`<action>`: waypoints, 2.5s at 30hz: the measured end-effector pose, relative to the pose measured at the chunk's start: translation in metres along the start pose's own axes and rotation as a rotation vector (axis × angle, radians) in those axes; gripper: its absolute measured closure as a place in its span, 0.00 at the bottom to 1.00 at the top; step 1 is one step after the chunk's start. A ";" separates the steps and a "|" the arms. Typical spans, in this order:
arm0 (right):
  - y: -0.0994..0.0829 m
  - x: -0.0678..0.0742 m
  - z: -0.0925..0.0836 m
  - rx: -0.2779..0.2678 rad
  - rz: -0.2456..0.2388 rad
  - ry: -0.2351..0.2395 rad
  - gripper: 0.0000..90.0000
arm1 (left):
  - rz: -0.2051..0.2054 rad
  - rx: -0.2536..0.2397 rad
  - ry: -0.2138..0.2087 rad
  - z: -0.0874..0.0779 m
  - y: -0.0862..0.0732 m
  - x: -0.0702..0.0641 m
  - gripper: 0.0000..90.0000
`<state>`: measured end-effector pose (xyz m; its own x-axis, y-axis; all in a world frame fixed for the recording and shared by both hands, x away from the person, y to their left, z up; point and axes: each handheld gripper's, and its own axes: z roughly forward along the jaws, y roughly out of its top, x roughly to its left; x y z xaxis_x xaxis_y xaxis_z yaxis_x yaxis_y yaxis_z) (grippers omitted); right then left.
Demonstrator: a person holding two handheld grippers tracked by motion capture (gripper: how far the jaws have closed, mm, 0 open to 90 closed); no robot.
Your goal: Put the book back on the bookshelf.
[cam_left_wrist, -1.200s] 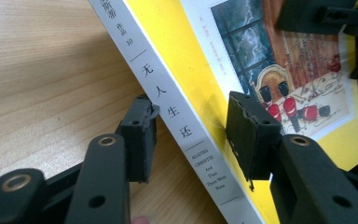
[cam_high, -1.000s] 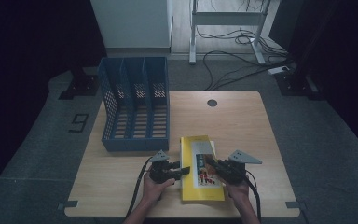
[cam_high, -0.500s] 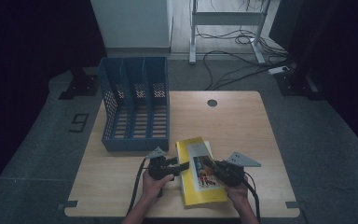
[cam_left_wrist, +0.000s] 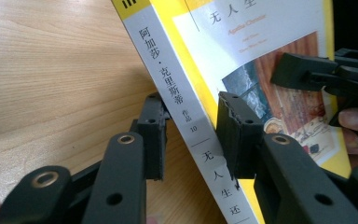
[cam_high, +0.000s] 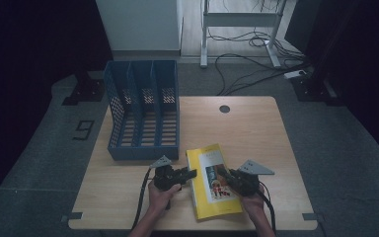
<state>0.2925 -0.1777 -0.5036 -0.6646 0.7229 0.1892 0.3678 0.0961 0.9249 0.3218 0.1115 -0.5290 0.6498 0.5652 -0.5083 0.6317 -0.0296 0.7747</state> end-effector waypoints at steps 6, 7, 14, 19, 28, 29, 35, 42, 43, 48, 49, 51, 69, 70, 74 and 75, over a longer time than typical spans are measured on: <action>-0.002 -0.002 0.001 0.004 0.002 -0.031 0.85 | 0.003 0.000 0.001 -0.003 0.002 -0.005 0.72; -0.002 -0.003 0.001 0.004 0.001 -0.032 0.84 | 0.003 0.002 0.000 -0.003 0.003 -0.005 0.72; -0.004 -0.006 0.003 0.029 0.019 -0.055 0.69 | -0.007 -0.011 -0.014 -0.006 0.003 -0.007 0.74; -0.006 -0.008 0.007 0.053 0.039 -0.097 0.52 | -0.013 -0.028 -0.036 -0.008 0.003 -0.010 0.77; -0.006 -0.012 0.008 0.062 0.086 -0.109 0.43 | 0.014 -0.039 -0.037 -0.011 0.005 -0.017 0.78; -0.007 -0.013 0.008 0.065 0.095 -0.103 0.42 | 0.020 -0.038 -0.037 -0.011 0.005 -0.018 0.78; -0.007 -0.017 0.008 0.074 0.137 -0.064 0.38 | 0.037 -0.044 -0.043 -0.012 0.006 -0.022 0.78; -0.009 -0.017 0.012 0.086 0.162 -0.039 0.29 | 0.054 -0.043 -0.046 -0.014 0.007 -0.026 0.79; -0.009 -0.017 0.012 0.087 0.167 -0.034 0.28 | 0.056 -0.041 -0.048 -0.015 0.007 -0.027 0.79; -0.010 -0.017 0.014 0.076 0.186 -0.018 0.23 | 0.063 -0.038 -0.053 -0.016 0.008 -0.031 0.79; -0.010 -0.017 0.015 0.073 0.193 -0.010 0.20 | 0.071 -0.039 -0.052 -0.016 0.009 -0.033 0.79; -0.010 -0.017 0.015 0.068 0.205 0.007 0.17 | 0.080 -0.041 -0.055 -0.017 0.009 -0.036 0.78; -0.010 -0.022 0.015 0.072 0.226 0.008 0.13 | 0.094 -0.037 -0.064 -0.019 0.010 -0.038 0.79; -0.011 -0.023 0.015 0.079 0.234 0.001 0.11 | 0.099 -0.037 -0.067 -0.019 0.010 -0.039 0.79; -0.014 -0.029 0.015 0.077 0.275 0.052 0.16 | 0.110 -0.036 -0.066 -0.020 0.011 -0.040 0.79; -0.014 -0.029 0.015 0.074 0.274 0.069 0.18 | 0.110 -0.036 -0.066 -0.020 0.011 -0.040 0.79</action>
<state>0.3162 -0.1895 -0.5269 -0.5758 0.6806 0.4530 0.5847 -0.0446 0.8100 0.2944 0.1049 -0.4931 0.7413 0.5047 -0.4424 0.5404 -0.0578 0.8394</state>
